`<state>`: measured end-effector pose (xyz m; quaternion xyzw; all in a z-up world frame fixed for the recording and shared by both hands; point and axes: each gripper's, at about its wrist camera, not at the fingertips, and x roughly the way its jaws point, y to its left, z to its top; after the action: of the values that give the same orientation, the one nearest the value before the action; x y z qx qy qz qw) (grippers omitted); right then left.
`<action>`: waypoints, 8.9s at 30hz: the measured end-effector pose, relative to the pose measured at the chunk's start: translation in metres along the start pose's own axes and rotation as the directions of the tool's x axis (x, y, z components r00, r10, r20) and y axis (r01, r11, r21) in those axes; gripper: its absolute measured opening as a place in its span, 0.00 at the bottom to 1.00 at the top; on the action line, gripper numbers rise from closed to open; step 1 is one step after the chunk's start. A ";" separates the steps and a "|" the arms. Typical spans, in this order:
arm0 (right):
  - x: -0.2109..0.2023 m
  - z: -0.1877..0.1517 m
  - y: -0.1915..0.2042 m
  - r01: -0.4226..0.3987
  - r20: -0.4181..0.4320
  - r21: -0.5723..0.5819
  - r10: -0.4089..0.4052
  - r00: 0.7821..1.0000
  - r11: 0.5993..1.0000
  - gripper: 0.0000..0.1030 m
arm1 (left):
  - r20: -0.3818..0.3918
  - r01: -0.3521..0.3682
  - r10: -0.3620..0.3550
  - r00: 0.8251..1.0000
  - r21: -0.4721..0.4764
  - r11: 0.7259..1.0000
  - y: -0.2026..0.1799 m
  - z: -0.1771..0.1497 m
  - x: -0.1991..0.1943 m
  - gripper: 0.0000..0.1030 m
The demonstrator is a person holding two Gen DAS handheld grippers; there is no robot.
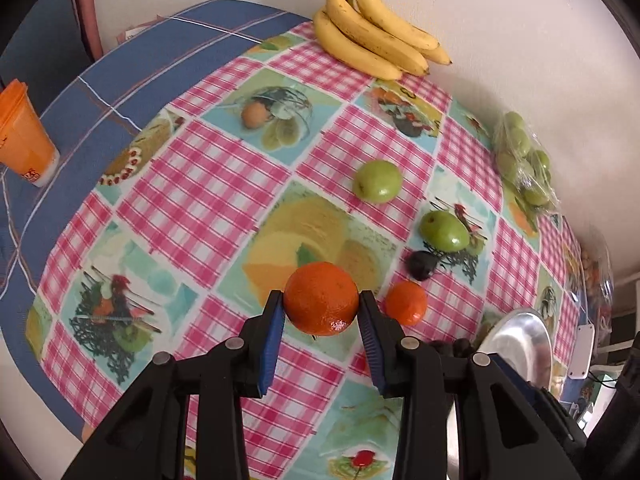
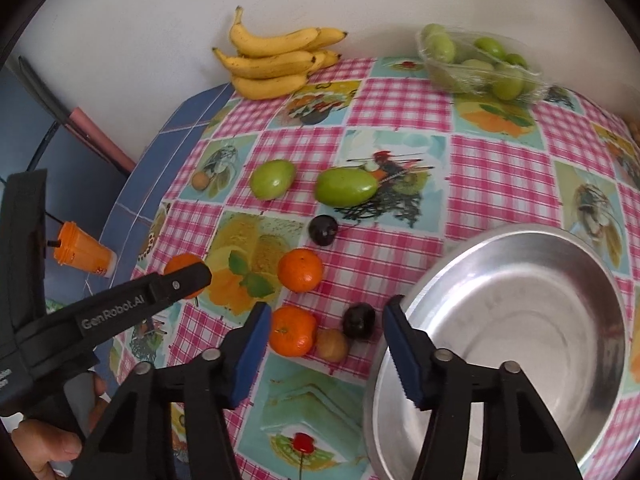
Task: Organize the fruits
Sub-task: 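Close the right gripper on a second orange while the left gripper holds its orange, then carry both held oranges over the steel bowl with both grippers, then open the left gripper to drop its orange while the right gripper releases its orange into the bowl, then move the right gripper to a dark plum and close on it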
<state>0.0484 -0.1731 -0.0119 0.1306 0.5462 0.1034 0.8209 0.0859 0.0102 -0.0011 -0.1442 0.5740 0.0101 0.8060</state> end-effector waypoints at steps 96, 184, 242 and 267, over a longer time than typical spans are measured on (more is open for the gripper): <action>0.051 -0.014 0.055 0.136 -0.036 -0.221 -0.147 0.989 0.966 0.41 | -0.043 0.062 -0.065 0.997 -0.080 0.995 0.022 0.001 0.009 0.37; -0.058 -0.040 -0.156 0.274 -0.052 0.368 -0.274 0.960 0.889 0.44 | -0.097 0.117 -0.079 0.992 0.503 0.856 -0.159 -0.107 0.009 0.41; -0.052 -0.028 -0.125 0.212 0.046 0.256 -0.231 0.972 0.943 1.00 | 0.128 -0.084 0.057 0.990 0.218 0.972 -0.070 -0.036 0.012 0.95; -0.007 -0.011 -0.032 0.078 0.026 0.046 -0.080 0.996 0.996 1.00 | 0.026 -0.040 0.038 0.999 0.102 0.994 -0.017 -0.006 0.021 0.94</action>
<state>0.0363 -0.2041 -0.0206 0.1287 0.5417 0.0568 0.8287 0.0904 -0.0106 -0.0185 -0.0912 0.5667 -0.0019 0.8189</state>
